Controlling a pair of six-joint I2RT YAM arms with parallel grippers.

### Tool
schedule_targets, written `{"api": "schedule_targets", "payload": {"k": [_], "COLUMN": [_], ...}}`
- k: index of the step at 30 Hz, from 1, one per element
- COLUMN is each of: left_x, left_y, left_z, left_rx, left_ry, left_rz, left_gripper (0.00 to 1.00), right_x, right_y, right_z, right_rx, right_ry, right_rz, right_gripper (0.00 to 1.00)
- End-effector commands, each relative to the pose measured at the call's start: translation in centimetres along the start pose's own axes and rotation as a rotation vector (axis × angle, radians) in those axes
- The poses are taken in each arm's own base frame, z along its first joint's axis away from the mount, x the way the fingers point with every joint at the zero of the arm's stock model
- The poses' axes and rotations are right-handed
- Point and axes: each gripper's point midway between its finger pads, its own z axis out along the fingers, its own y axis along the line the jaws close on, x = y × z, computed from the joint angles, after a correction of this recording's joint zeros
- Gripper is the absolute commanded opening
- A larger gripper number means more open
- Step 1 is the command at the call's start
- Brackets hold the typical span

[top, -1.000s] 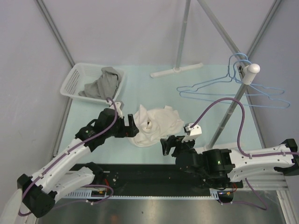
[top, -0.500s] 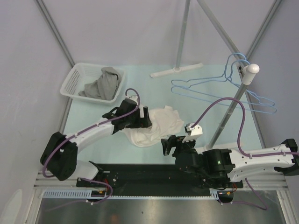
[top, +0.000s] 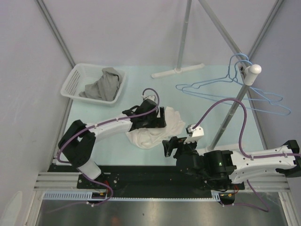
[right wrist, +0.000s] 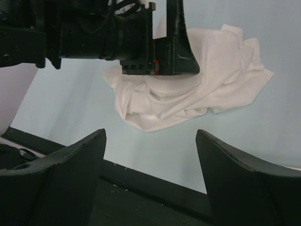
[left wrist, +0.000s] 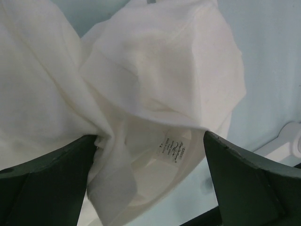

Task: Remove the t-shirt from the hanger

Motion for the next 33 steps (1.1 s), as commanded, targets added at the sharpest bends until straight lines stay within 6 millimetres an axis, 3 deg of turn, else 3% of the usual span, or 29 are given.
{"api": "schedule_targets", "payload": {"k": [1,4,10,13,17,18,20,22,23,24,30,33], "left_x": [0.0,1.1,2.1,2.3,2.4,2.4,2.1,2.9,2.1,2.9,3.5,2.5], "left_y": [-1.2,-0.3,1.1,1.0,0.8,0.8,0.9,1.7,1.3,1.8,2.4,3.2], "left_z": [1.4,2.7,3.3,3.2,2.8,2.5,1.5,0.8,-0.4,-0.8,-4.6,-6.6], "left_rx": [-0.069,-0.112,-0.145,-0.115,-0.063,-0.038,0.011,0.01,0.037,0.039,0.076,0.058], "left_ry": [0.007,0.034,0.035,0.031,0.031,0.044,0.028,0.027,-0.004,0.009,-0.017,-0.057], "left_rz": [-0.074,-0.105,-0.103,-0.081,-0.08,-0.097,-0.12,-0.127,-0.125,-0.119,-0.106,-0.102], "left_gripper": [1.0,1.0,0.96,0.79,0.43,0.4,0.16,0.0,0.0,0.0,0.0,0.0], "right_x": [-1.3,-1.2,-0.9,-0.9,-0.9,-0.9,-0.8,-0.7,-0.6,-0.6,-0.8,-1.0], "right_y": [0.4,0.4,-0.3,-0.2,-0.3,-0.3,-0.6,-0.8,-1.0,-1.3,-1.8,-1.8], "right_z": [0.0,-0.1,-0.1,-0.1,-0.1,-0.1,-0.2,-0.3,-0.3,-0.3,-0.3,-0.3], "right_rx": [0.013,0.012,0.027,0.025,0.024,0.025,0.027,0.032,0.035,0.038,0.039,0.04], "right_ry": [-0.043,-0.037,-0.036,-0.037,-0.039,-0.039,-0.037,-0.035,-0.034,-0.037,-0.051,-0.053], "right_rz": [0.062,0.067,0.072,0.076,0.081,0.083,0.088,0.089,0.087,0.096,0.098,0.096], "right_gripper": [0.82,0.82,0.82,0.82,0.82,0.82,0.82,0.82,0.82,0.82,0.82,0.82]}}
